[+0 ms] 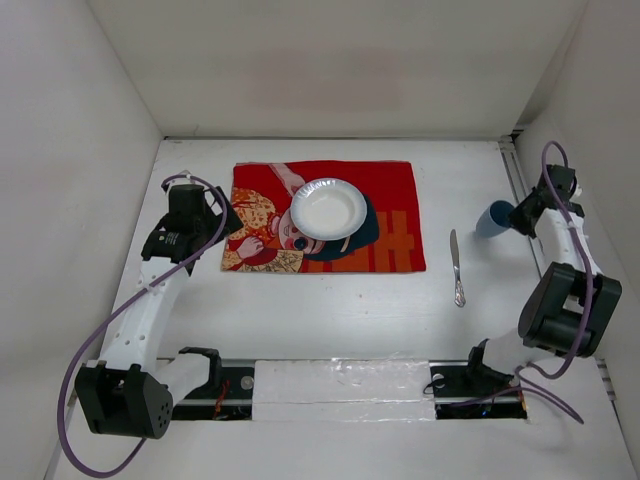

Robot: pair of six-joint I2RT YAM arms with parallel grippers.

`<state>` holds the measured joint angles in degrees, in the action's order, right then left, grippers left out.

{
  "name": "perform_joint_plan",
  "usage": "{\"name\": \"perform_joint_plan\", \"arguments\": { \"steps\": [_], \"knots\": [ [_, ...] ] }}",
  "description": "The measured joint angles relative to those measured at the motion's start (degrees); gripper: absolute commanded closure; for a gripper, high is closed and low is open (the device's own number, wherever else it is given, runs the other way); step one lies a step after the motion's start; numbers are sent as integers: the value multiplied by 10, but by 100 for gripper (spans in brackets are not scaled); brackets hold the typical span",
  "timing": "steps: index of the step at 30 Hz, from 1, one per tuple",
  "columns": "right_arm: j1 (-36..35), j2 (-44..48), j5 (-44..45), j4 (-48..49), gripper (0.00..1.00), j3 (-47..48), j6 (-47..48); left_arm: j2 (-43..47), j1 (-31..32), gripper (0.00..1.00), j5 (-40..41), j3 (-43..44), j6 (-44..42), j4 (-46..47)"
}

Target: Set the dinner table for one person

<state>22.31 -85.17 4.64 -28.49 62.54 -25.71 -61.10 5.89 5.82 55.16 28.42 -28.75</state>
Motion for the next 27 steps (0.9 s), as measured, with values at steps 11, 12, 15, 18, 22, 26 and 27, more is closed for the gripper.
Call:
{"name": "perform_joint_plan", "arguments": {
  "steps": [11,12,15,18,22,26,27],
  "knots": [
    [-151,-91,26,-79,100,299,21,0,0,0,-2,0,-1,0],
    [-171,-122,26,-84,100,341,25,0,0,0,-2,0,-1,1],
    [-225,-224,24,-114,100,457,39,0,0,0,0,0,-1,1],
    [-268,-327,23,-164,100,559,54,0,0,0,1,0,-1,0],
    [-311,-434,27,-223,100,658,66,-1,0,0,1,0,-1,2],
    [-333,-485,30,-260,100,708,70,-5,0,0,0,0,-1,2],
    [-335,-492,33,-267,100,716,71,-7,0,0,0,0,-1,2]
  ]
}}
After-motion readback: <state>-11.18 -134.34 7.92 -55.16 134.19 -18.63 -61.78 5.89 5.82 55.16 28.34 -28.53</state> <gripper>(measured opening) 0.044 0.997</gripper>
